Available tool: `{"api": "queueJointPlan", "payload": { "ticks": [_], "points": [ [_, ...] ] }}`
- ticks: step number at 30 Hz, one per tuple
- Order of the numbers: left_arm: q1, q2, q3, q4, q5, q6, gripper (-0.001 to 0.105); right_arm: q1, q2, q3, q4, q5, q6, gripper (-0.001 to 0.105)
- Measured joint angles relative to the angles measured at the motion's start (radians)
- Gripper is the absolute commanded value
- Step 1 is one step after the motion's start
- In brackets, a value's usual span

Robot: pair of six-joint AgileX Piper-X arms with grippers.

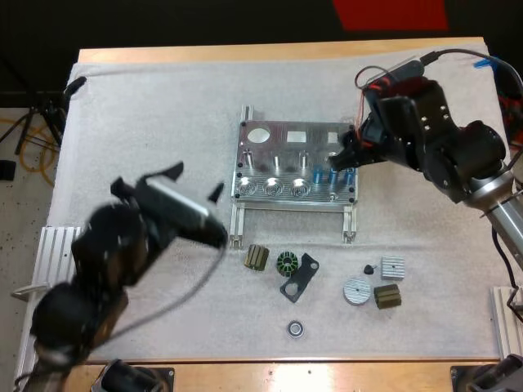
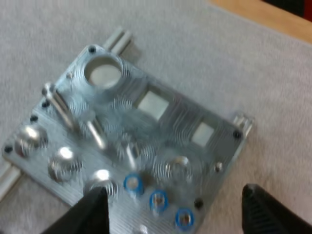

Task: Load cells from left to right

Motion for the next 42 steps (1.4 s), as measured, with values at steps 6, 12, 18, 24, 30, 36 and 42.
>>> {"api": "queueJointPlan", "payload": {
  "ticks": [6, 12, 18, 24, 30, 36, 42],
  "points": [
    [0.235, 0.086, -0.014, -0.030, 0.106, 0.051, 0.061, -0.085, 0.000, 0.046, -0.083, -0.036, 0.022, 0.058],
    [0.366, 0.087, -0.040, -0.035, 0.127, 0.095, 0.061, -0.214, -0.010, 0.103, -0.086, -0.044, 0.022, 0.058],
    [0.449, 0.084, -0.040, -0.039, 0.130, 0.095, 0.061, -0.348, -0.110, 0.187, -0.109, -0.044, 0.022, 0.058],
    [0.448, 0.038, -0.040, 0.026, 0.138, 0.119, 0.061, -0.465, -0.262, 0.249, -0.107, -0.044, 0.022, 0.058],
    [0.448, -0.077, -0.040, 0.049, 0.140, 0.140, 0.061, -0.522, -0.435, 0.254, -0.066, -0.044, -0.011, 0.058],
    [0.448, -0.206, -0.032, 0.103, 0.140, 0.148, 0.061, -0.525, -0.591, 0.272, -0.041, -0.036, -0.014, 0.058],
    [0.448, -0.394, 0.068, 0.169, 0.140, 0.156, 0.061, -0.525, -0.760, 0.379, -0.041, -0.033, -0.015, 0.058]
  ]
}}
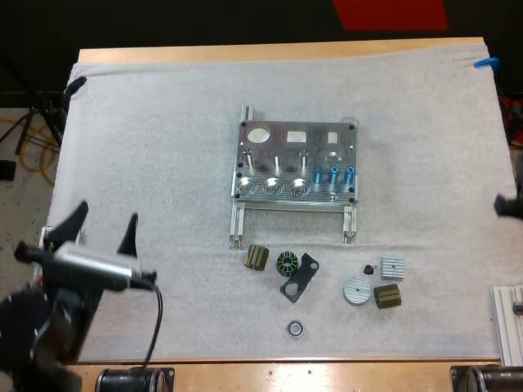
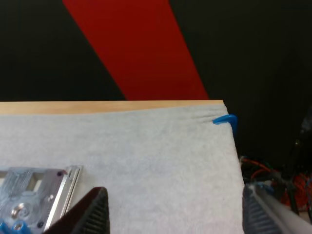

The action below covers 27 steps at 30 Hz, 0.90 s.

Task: Load cells from left to right

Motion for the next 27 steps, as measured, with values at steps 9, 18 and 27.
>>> {"api": "queueJointPlan", "payload": {
  "ticks": [9, 18, 27],
  "points": [
    [0.000, -0.260, 0.055, 0.162, 0.002, 0.005, 0.061, 0.000, -0.345, 0.186, 0.018, 0.000, 0.000, 0.058],
    [0.000, -0.349, 0.096, 0.346, 0.002, 0.007, 0.061, 0.000, -0.642, 0.302, 0.119, 0.005, 0.000, 0.058],
    [0.000, -0.349, 0.094, 0.507, -0.013, 0.005, 0.061, 0.000, -0.673, 0.335, 0.186, 0.046, 0.000, 0.058]
  ]
}}
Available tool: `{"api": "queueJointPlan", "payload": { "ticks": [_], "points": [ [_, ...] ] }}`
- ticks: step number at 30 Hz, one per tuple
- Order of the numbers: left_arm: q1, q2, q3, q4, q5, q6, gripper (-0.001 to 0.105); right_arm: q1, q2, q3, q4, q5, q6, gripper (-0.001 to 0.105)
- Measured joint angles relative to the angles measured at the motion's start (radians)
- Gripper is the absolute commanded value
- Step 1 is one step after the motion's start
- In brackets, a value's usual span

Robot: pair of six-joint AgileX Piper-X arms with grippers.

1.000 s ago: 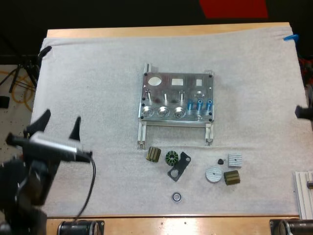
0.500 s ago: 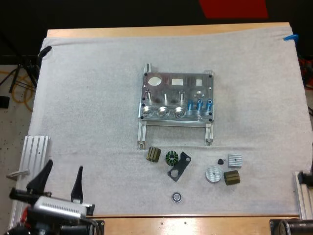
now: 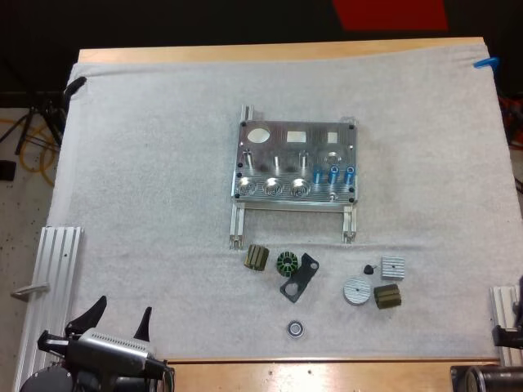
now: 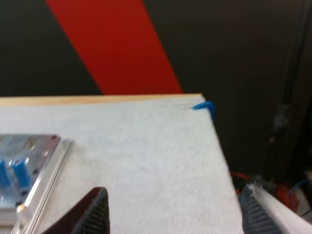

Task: Load cells from left to right

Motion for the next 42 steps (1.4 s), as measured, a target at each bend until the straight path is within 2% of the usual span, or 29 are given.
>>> {"api": "queueJointPlan", "payload": {
  "ticks": [5, 10, 15, 22, 42],
  "points": [
    [0.000, 0.000, 0.053, -0.086, 0.000, 0.000, 0.061, 0.000, 0.000, 0.068, -0.003, -0.024, 0.000, 0.058],
    [0.000, 0.000, 0.146, -0.191, 0.000, 0.000, 0.061, 0.000, 0.002, 0.158, -0.071, -0.042, 0.024, 0.058],
    [0.000, 0.000, 0.208, -0.219, 0.000, -0.003, 0.061, 0.000, 0.002, 0.211, -0.095, -0.042, 0.045, 0.058],
    [0.000, 0.000, 0.211, -0.238, 0.000, -0.003, 0.061, 0.000, 0.002, 0.270, -0.104, -0.079, 0.052, 0.058],
    [0.000, 0.000, 0.211, -0.243, 0.000, -0.003, 0.061, 0.000, 0.002, 0.269, -0.112, -0.080, 0.057, 0.058]
  ]
}}
